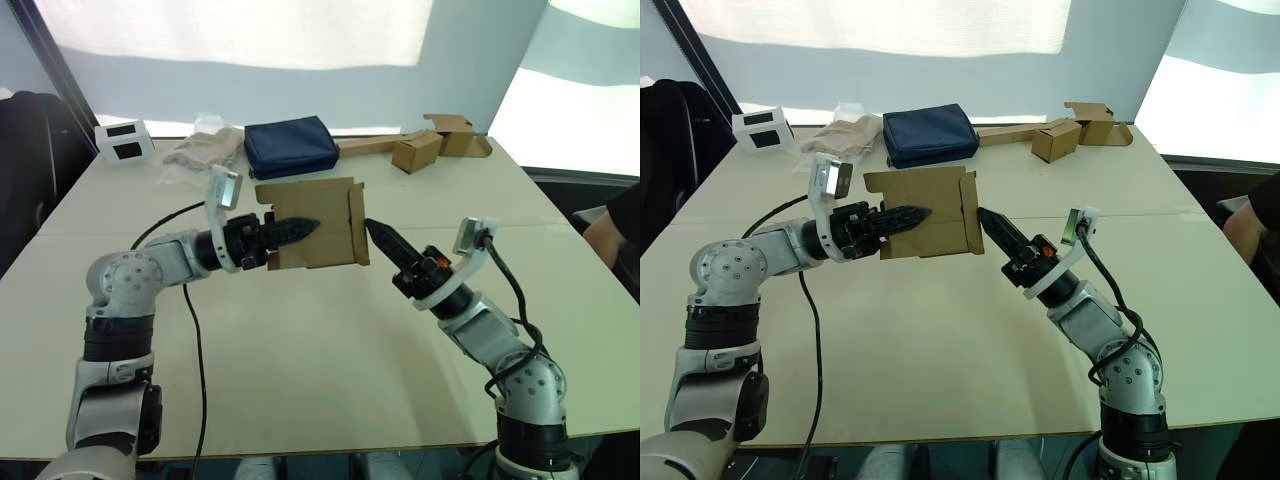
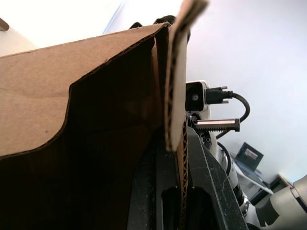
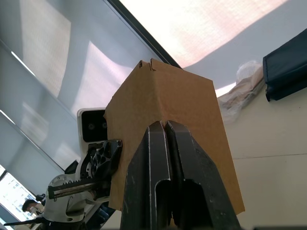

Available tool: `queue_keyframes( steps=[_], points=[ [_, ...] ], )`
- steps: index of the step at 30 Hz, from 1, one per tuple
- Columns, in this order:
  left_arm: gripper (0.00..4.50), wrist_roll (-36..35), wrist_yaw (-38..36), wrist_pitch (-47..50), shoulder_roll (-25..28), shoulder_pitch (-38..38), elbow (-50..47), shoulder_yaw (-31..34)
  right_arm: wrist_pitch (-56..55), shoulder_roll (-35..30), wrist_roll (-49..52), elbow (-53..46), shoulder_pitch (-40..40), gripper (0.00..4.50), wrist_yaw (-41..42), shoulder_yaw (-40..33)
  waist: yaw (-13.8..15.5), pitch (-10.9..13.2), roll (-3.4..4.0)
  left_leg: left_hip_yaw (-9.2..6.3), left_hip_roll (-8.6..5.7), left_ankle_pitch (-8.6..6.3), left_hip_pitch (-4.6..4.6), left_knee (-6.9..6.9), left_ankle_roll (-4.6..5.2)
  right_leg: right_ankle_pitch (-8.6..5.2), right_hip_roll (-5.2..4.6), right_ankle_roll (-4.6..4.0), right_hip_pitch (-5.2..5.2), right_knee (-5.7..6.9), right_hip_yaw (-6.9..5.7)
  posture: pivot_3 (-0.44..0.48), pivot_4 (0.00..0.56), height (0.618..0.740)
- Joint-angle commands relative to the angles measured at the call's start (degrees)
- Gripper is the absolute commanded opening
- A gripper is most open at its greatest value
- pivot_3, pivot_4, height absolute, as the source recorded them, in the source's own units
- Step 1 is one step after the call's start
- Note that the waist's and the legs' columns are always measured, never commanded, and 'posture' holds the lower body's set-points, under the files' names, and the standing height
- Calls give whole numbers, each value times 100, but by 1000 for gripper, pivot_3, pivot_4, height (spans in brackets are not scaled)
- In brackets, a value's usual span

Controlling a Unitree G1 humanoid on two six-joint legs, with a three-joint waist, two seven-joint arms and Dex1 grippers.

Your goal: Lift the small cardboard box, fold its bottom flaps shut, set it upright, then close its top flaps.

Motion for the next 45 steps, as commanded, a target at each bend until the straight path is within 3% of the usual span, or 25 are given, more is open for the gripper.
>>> queue_keyframes(
  steps=[1,5,7,20,34,41,45],
  points=[
    [0,-64,-28,-78,17,-205,-114,68,-65,15,250,-56,21,33,34,-148,0,0,0,0,0,0,0,0,0,0,0,0,0,0,0,0,150,740],
    [0,-65,-27,-78,20,-201,-117,72,-73,8,284,-21,28,33,38,-151,-1,0,0,0,0,0,0,0,0,0,0,0,0,0,0,0,150,740],
    [0,-69,-23,-83,18,-188,-131,77,-85,10,280,10,24,807,29,-159,0,0,0,0,0,0,0,0,0,0,0,0,0,0,0,0,150,740],
    [0,-93,16,-84,-8,-162,-174,90,-129,-1,219,13,12,807,-12,-152,0,0,0,0,0,0,0,0,0,0,0,0,0,0,0,0,150,740],
    [0,-136,89,-29,-40,-229,-110,103,-437,-122,-1109,-201,-172,807,63,257,2,0,0,0,-1,0,0,0,0,0,1,1,0,0,0,0,150,740],
    [0,-21,124,-93,-54,-250,-59,50,-374,-59,-1045,-333,-189,807,71,352,2,0,0,0,-1,0,0,0,0,0,1,0,0,0,0,0,150,740],
    [0,73,80,-155,-77,-252,-71,-33,-255,116,-497,-393,-198,807,-161,255,2,0,0,0,-1,0,0,0,0,0,1,0,0,0,0,0,150,740]
  ],
)
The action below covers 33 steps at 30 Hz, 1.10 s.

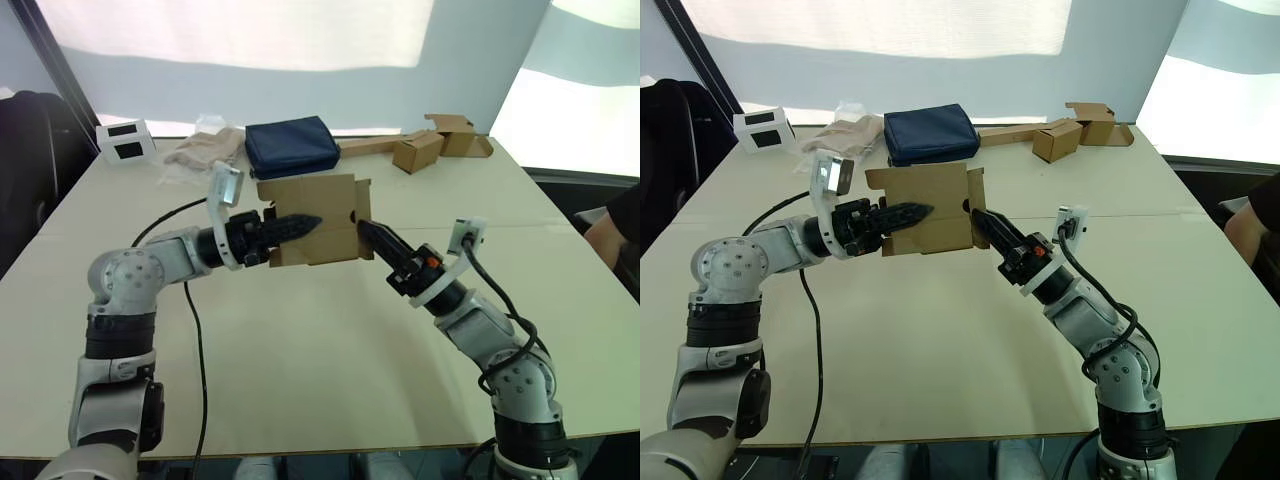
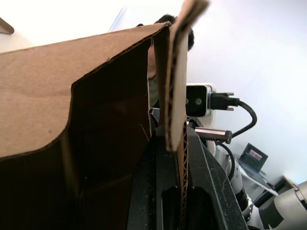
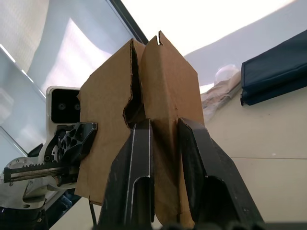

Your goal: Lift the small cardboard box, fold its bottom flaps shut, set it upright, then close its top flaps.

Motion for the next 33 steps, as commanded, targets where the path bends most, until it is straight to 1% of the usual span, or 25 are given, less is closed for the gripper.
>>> queue_keyframes(
  steps=[1,8,18,21,26,29,31,33],
  points=[
    [0,39,-66,-140,-39,-135,-89,-45,89,179,618,-290,-110,807,-228,-94,0,0,0,0,0,0,0,0,0,0,0,0,0,0,0,0,150,740],
    [0,153,-140,-233,-100,-116,-160,-157,240,256,1495,-353,-119,807,-684,-161,-2,0,0,0,2,0,0,0,0,-1,-1,-1,0,0,0,0,150,740],
    [0,124,-20,-244,-273,-202,-125,-94,408,194,1469,-469,-142,807,-637,250,-5,0,0,0,1,0,0,0,0,0,0,0,0,0,1,0,150,740],
    [0,139,-63,-254,-241,-195,-139,-98,328,60,1631,-292,-80,807,-612,-113,-3,0,0,0,1,0,0,0,0,0,0,0,0,0,1,0,150,740],
    [0,127,-133,-235,-136,-181,-138,-49,150,-135,2209,87,-9,807,-642,-839,13,0,0,0,1,0,0,0,0,0,-1,0,0,0,1,0,150,740],
    [0,132,-143,-252,-118,-161,-147,-45,169,-207,2306,236,51,807,-630,-972,9,0,0,2,0,0,-1,0,0,0,-2,-1,0,-2,1,0,150,740],
    [0,134,-139,-265,-123,-144,-167,-50,216,-234,2189,279,82,807,-587,-925,3,0,0,1,0,0,-1,0,0,0,0,-1,0,-2,1,0,150,740],
    [0,136,-141,-282,-129,-141,-172,-49,216,-200,2046,332,49,272,-636,-847,-11,0,0,0,1,0,-1,-1,0,0,3,0,0,-2,1,0,150,740]
  ],
)
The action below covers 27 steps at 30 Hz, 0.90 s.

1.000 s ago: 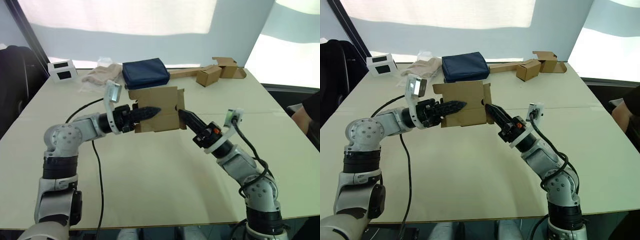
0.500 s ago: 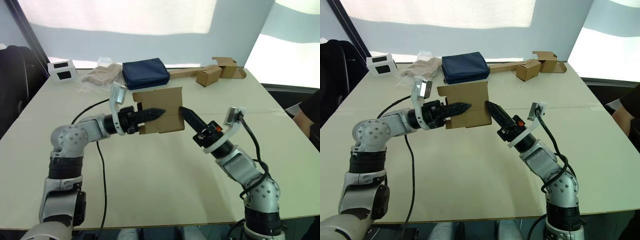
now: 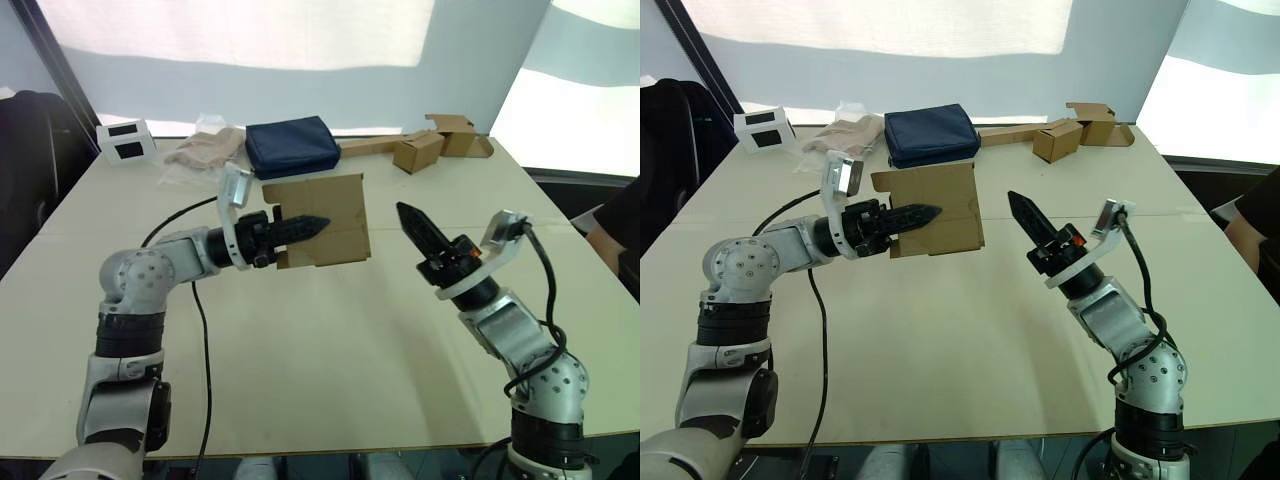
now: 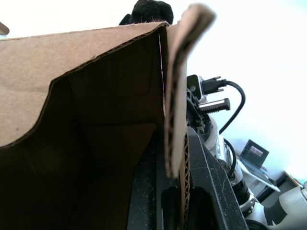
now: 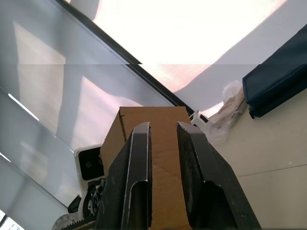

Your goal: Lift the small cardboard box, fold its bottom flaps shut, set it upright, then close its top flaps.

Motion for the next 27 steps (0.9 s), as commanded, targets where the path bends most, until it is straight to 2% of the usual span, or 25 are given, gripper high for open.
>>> queue_keyframes(
  steps=[1,7,11,16,22,25,27],
  points=[
    [0,-55,-60,-144,33,-122,-160,105,-26,12,-99,-20,-63,158,38,102,-9,0,0,0,0,0,0,0,0,0,1,0,0,0,0,0,150,740],
    [0,-57,-45,-190,4,-131,-150,89,67,40,-485,-109,-189,69,143,535,0,0,0,0,0,0,0,0,0,0,-1,0,0,1,0,0,150,740],
    [0,-23,-19,-234,-91,-129,-163,9,255,84,-836,-244,-266,69,291,1104,7,0,0,0,0,0,0,0,0,1,-2,2,0,0,0,0,150,740],
    [0,27,-13,-249,-121,-137,-148,-55,213,7,-930,-335,-234,69,369,994,17,0,0,1,-1,0,-2,1,0,2,-4,3,0,0,0,0,150,740],
    [0,472,-221,-340,157,-241,-316,-518,183,-844,-959,-364,140,69,536,134,33,0,0,1,-4,0,-4,1,0,0,-4,-1,1,-4,0,0,150,740],
    [0,1131,-365,-464,410,-646,-278,-1207,357,-1545,-1282,-483,360,69,798,-8,42,1,-1,4,-5,0,-6,1,0,-1,-4,-1,0,-8,2,0,150,740],
    [0,1492,-450,-526,516,-873,-161,-1558,425,-1789,-1339,-491,431,69,888,-23,33,2,-2,3,-7,0,-5,1,0,-2,-1,-3,1,-9,1,0,150,740]
  ],
)
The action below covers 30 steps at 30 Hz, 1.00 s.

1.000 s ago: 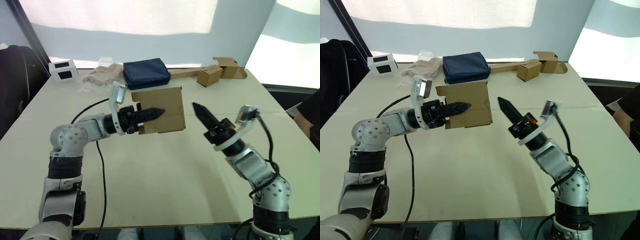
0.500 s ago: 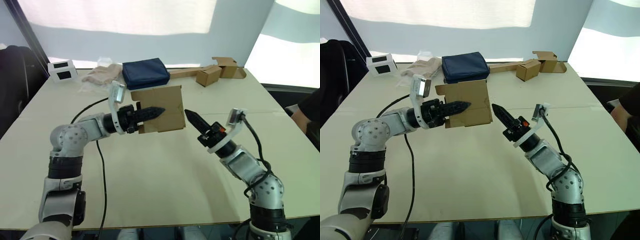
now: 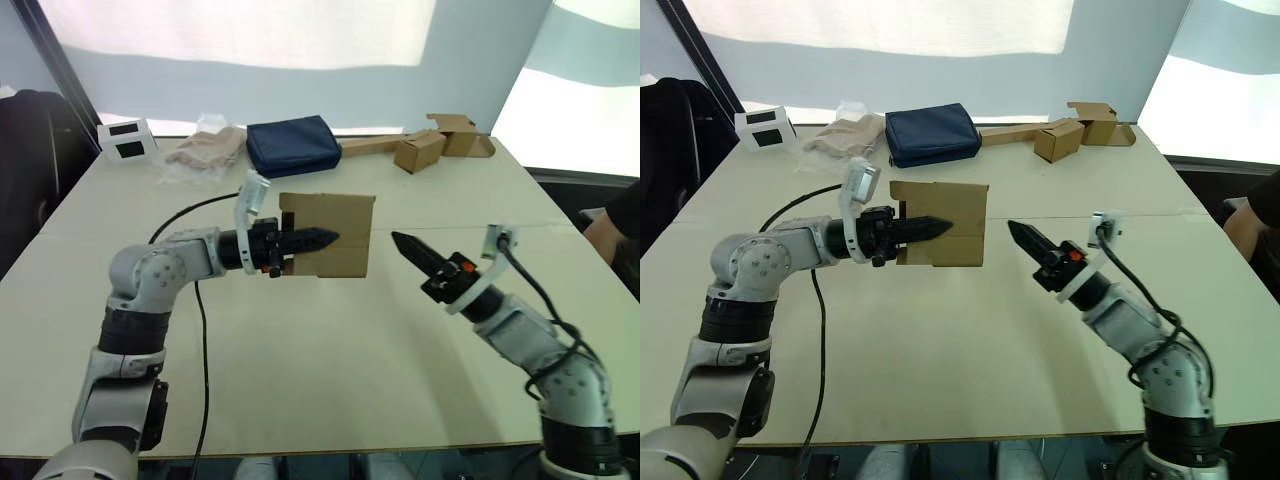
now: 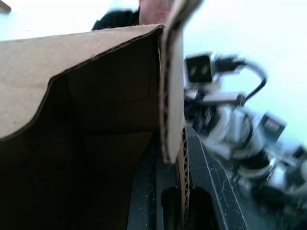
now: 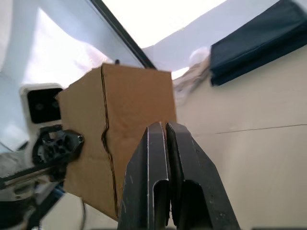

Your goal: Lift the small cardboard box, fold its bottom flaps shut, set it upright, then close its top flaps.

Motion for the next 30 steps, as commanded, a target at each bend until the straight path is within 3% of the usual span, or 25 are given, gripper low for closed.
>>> queue_keyframes(
  steps=[1,3,7,10,15,21,24,30],
  points=[
    [0,653,-309,-234,178,-560,21,-616,126,-338,-105,-279,72,69,272,-165,-10,0,0,1,0,0,2,0,0,0,1,0,1,1,0,0,150,740],
    [0,1081,-670,-348,336,-986,238,-1119,216,-568,-164,-266,108,69,414,-214,-17,0,1,1,1,0,4,0,0,0,6,-1,1,1,2,0,150,740],
    [0,2780,-1810,-1387,603,-2024,1019,-2963,382,-943,-361,-227,170,69,692,-200,-4,1,0,6,-3,0,1,0,0,-2,9,-3,-1,-2,1,0,150,740],
    [0,3567,-2305,-1973,464,-2363,1482,-3705,418,-977,-493,-309,331,69,898,-119,1,1,1,8,-2,-5,0,-2,9,-3,6,-4,-1,-9,5,0,150,740],
    [0,4580,-3005,-3307,325,-2423,1808,-4380,352,-790,-752,-466,497,69,835,-2,-5,2,0,10,0,-15,-24,-1,26,-5,6,0,-25,-9,10,0,150,740],
    [0,5049,-3365,-3571,-131,-2496,1945,-4368,357,-561,-800,-632,605,69,722,26,16,2,0,7,1,-16,-26,7,29,-4,7,0,-24,-6,9,0,150,740],
    [781,5022,-3611,-3006,-389,-2740,1757,-4196,367,-529,-899,-697,683,0,720,91,10,2,-1,8,0,-16,-28,15,29,-4,4,1,-21,-6,10,0,150,740],
    [3110,4849,-3904,-1905,-448,-3337,1526,-3783,358,-475,-954,-729,756,0,729,106,-2,2,-1,1,-1,-18,-41,17,33,-5,8,12,-29,-4,8,0,150,740]
  ],
)
